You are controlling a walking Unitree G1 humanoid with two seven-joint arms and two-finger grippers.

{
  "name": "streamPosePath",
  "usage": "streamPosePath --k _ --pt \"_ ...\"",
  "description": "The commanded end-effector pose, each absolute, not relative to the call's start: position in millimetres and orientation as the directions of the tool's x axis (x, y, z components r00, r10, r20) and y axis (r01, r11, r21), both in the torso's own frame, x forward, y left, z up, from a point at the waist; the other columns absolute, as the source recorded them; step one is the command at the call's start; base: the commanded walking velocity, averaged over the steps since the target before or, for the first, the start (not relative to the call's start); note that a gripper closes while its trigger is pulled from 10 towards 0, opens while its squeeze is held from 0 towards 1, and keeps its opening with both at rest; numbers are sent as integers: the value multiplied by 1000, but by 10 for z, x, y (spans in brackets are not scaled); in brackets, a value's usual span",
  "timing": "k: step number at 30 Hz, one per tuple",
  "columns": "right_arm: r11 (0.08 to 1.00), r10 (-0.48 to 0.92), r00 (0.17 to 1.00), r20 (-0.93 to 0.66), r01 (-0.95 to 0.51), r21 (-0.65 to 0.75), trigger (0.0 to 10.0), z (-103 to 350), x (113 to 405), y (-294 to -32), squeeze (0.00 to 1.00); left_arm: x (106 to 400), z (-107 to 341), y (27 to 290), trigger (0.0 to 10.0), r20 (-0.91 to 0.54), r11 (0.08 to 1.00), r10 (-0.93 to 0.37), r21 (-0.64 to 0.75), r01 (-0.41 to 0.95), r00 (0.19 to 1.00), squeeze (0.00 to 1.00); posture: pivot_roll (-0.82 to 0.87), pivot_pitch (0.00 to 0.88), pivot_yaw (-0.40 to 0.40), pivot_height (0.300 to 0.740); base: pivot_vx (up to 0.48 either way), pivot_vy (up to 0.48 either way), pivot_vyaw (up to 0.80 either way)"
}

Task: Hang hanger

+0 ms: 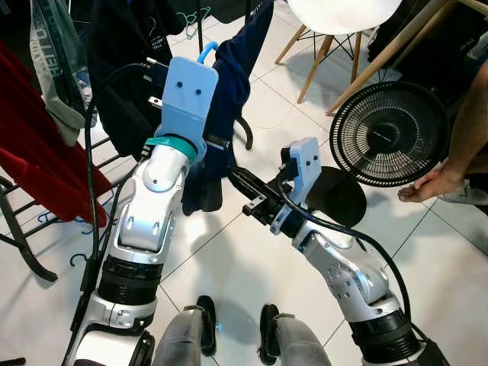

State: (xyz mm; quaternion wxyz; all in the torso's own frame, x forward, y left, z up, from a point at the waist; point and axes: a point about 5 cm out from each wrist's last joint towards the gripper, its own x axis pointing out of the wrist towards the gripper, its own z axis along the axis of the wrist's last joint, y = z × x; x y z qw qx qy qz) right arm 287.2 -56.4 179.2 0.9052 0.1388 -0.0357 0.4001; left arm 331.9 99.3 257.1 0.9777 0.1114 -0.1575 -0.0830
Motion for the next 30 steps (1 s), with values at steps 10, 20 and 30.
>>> streamPosePath --k 10,20,30 --pt "628 692 674 257 -738 246 10000 1973 2889 -716 0 3241 2391 955 10000 286 943 -233 301 144 930 0 -34 146 14 740 0 0 0" --pt "643 691 661 294 -747 168 10000 2053 2878 -748 0 2870 2545 876 10000 329 906 -420 197 374 845 0 -6 160 29 740 0 0 0" --pt "629 740 607 291 -777 22 10000 2191 2828 -767 0 2761 2008 841 10000 91 799 -535 379 468 840 0 -8 170 36 740 0 0 0"
